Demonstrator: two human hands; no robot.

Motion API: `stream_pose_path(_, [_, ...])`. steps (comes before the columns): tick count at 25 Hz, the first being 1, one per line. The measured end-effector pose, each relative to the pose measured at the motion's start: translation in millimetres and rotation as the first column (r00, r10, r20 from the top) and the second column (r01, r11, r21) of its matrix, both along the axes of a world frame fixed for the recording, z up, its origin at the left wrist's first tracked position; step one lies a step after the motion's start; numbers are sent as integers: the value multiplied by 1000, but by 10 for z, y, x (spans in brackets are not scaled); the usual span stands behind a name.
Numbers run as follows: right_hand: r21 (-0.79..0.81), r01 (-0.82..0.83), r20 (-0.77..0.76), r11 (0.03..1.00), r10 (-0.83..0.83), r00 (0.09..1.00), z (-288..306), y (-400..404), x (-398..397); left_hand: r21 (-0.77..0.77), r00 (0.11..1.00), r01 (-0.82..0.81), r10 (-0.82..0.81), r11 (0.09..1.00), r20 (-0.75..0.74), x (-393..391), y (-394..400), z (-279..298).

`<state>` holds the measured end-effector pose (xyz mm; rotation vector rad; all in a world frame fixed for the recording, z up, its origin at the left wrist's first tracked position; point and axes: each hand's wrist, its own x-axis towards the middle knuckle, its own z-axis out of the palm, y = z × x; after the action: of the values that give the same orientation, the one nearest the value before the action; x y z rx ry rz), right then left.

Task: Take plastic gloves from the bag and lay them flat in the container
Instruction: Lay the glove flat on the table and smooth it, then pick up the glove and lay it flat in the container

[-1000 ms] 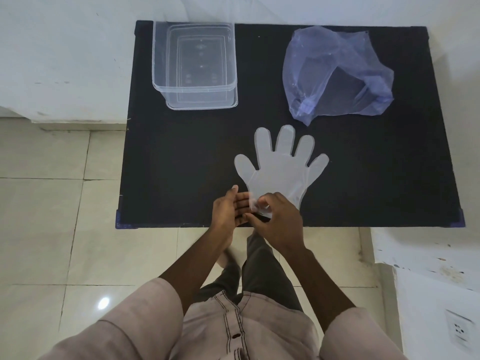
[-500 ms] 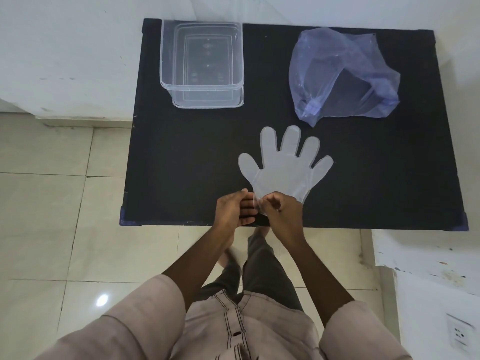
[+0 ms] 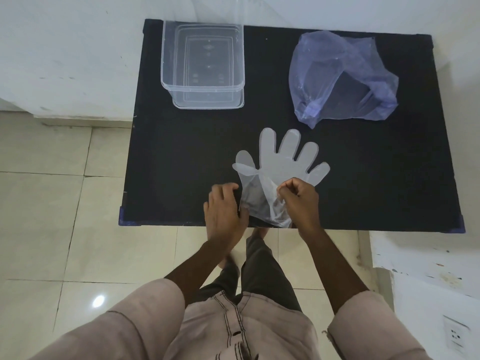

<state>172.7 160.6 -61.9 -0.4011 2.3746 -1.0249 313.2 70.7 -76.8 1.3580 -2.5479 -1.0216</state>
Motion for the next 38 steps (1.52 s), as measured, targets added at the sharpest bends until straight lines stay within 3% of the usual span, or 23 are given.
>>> stream_pose_path(2, [9,-42,-29,999,43,999,-28,-14,-68,-314,943,325,-331,892,36,110,123,-59])
stream_pose_path(4, [34,-102,-49,994,103,993,-41,-33,-108,-348,841,537,-523,769,140,189,203,-167])
stream_pose_path(6, [72,-158,-75,985,164,984,-41,-56,-122,-284,771,636,-592,717,233,217,213,-300])
stream_pose_path(13, [92,-268,-87,959,276,957,369,-128,-427,-114,638,752,-673,649,374,148,126,-342])
stream_pose_path(22, [243,-336,-390,910,409,825,1641,-327,-1382,80,472,814,-736,575,485,-10,-35,-85])
stream_pose_path(24, [287,-370,-407,884,462,788,1828,-340,-1371,179,501,775,-763,605,410,-130,-127,136])
stream_pose_path(26, [335,-411,-398,848,522,754,1995,-351,-1326,208,680,669,-701,713,215,-325,-248,519])
stream_pose_path(28, [401,-468,-379,788,608,698,2167,-383,-1286,31,853,522,-521,852,-39,-542,-384,1023])
stream_pose_path(29, [422,-500,-371,756,648,666,2268,-407,-1261,-63,883,430,-434,901,-177,-645,-443,1292])
stream_pose_path(32, [446,-591,-322,672,737,594,2675,-519,-1123,-135,833,307,-334,942,-440,-917,-620,1977])
stream_pose_path(35, [529,-653,-250,542,835,491,3071,-658,-933,-9,811,434,-395,901,-432,-1110,-748,2396])
stream_pose_path(38, [531,-691,-175,490,861,477,3320,-739,-786,188,812,514,-404,837,-421,-1194,-863,2580])
